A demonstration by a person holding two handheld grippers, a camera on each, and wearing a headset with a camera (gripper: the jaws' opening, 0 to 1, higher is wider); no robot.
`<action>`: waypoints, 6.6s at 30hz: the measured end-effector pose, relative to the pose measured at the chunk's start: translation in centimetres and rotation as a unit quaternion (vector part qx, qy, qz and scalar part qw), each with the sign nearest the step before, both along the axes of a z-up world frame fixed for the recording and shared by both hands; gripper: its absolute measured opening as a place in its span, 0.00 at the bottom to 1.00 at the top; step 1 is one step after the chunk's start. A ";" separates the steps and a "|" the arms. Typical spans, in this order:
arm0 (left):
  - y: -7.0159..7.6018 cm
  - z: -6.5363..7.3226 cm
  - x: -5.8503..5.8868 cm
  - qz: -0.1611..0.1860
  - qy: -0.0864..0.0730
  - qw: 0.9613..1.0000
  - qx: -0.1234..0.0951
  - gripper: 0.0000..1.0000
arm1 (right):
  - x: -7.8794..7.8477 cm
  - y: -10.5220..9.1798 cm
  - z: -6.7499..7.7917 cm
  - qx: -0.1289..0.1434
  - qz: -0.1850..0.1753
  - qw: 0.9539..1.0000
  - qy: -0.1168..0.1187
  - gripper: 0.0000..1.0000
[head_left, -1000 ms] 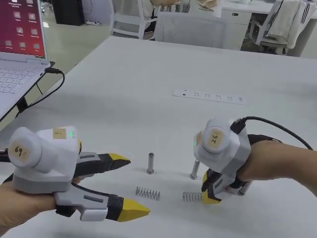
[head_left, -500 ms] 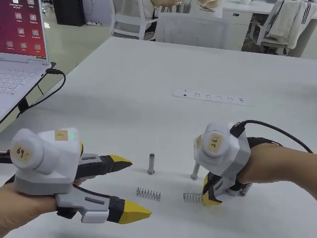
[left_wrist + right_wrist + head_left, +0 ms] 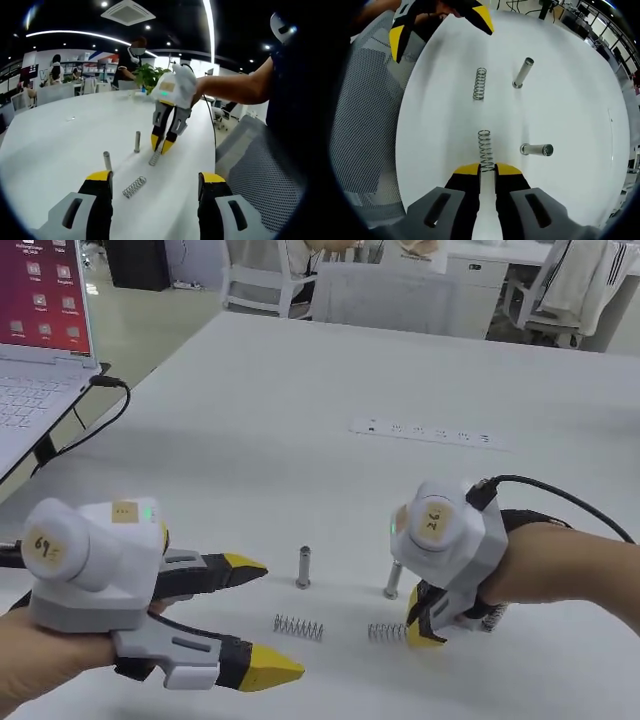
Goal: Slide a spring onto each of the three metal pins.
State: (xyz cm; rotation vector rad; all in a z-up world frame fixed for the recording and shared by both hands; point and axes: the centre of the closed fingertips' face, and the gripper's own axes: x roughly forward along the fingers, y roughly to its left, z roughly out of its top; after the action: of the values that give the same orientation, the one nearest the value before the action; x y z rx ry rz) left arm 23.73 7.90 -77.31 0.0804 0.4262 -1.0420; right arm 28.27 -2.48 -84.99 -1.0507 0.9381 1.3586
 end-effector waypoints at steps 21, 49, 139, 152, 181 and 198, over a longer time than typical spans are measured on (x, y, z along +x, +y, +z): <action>-1.3 -0.4 -0.4 -0.035 -0.006 0.999 0.014 0.57 | -1.7 1.7 3.9 0.047 0.007 0.999 -0.001 0.08; -3.5 -1.5 -0.6 -0.101 -0.025 0.994 0.017 0.33 | -3.5 4.1 4.7 0.057 0.031 0.998 0.004 0.08; -4.1 -1.4 -1.2 -0.136 -0.089 0.985 0.049 0.02 | -6.7 8.6 9.0 0.104 0.088 0.991 -0.006 0.08; -4.0 -1.7 -1.3 -0.140 -0.088 0.985 0.051 0.01 | -6.5 8.7 8.7 0.103 0.079 0.992 0.006 0.08; -4.6 -0.2 -1.1 -0.134 -0.092 0.986 0.023 0.02 | -6.5 8.6 7.9 0.095 0.076 0.993 0.010 0.09; -3.8 -0.9 -0.5 -0.109 -0.059 0.992 0.025 0.14 | -6.0 8.1 7.9 0.088 0.069 0.994 0.006 0.09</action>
State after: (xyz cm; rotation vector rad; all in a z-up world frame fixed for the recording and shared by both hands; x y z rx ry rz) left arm 23.20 4.14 -78.23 0.2355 0.3415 -1.2342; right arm 22.23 5.60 -77.08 -0.9879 0.7493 1.5337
